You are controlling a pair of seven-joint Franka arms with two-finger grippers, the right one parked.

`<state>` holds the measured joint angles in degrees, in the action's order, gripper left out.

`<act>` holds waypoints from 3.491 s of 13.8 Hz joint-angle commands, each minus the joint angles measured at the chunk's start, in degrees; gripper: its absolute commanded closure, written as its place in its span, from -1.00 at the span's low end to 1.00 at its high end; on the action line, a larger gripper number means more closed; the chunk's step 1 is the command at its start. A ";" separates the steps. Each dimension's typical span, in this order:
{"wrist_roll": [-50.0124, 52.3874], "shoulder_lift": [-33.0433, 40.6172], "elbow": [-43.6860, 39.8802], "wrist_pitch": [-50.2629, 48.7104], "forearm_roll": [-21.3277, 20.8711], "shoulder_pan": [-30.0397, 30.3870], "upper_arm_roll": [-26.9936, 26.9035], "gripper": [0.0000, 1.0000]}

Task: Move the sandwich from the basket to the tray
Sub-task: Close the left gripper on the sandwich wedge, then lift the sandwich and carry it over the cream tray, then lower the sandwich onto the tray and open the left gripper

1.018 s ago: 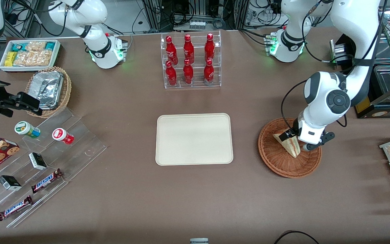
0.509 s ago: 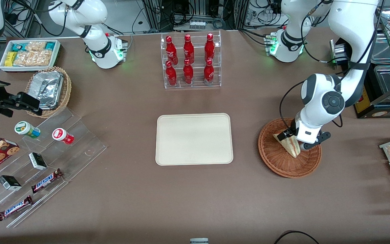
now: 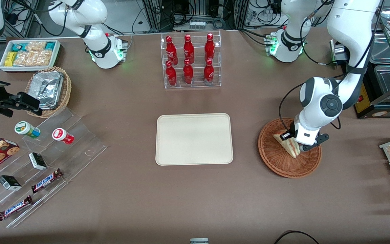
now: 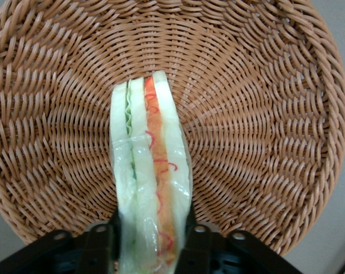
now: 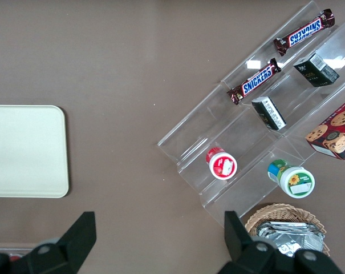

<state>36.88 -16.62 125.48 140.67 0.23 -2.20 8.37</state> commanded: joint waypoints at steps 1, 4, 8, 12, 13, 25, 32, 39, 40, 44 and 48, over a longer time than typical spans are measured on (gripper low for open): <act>0.91 0.89 0.38 0.31 -1.89 -0.52 -0.38 1.00; 0.82 2.11 -0.23 -3.01 -5.40 -0.52 -0.38 1.00; 0.38 4.93 -5.58 -15.47 -6.90 -0.61 0.24 1.00; 0.38 5.46 -11.74 -24.55 -7.08 -2.27 3.48 1.00; 0.38 5.46 -12.36 -24.91 -7.08 -3.06 4.10 1.00; -6.91 -3.76 -21.85 -19.66 -1.98 -5.36 18.07 1.00; -6.39 -12.37 -27.65 -17.97 -3.74 -9.48 21.51 1.00; 0.03 -18.97 -30.91 -17.88 -12.88 -12.30 21.42 1.00; 0.12 -19.41 -30.91 -17.80 -12.80 -12.30 21.51 1.00; 1.35 -21.78 -33.46 -17.27 -12.71 -12.39 21.42 1.00; 1.44 -22.92 -33.54 -15.25 -12.79 -12.74 21.42 1.00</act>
<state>36.77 -37.81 93.83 124.81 -11.22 -14.05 29.94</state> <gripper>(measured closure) 0.850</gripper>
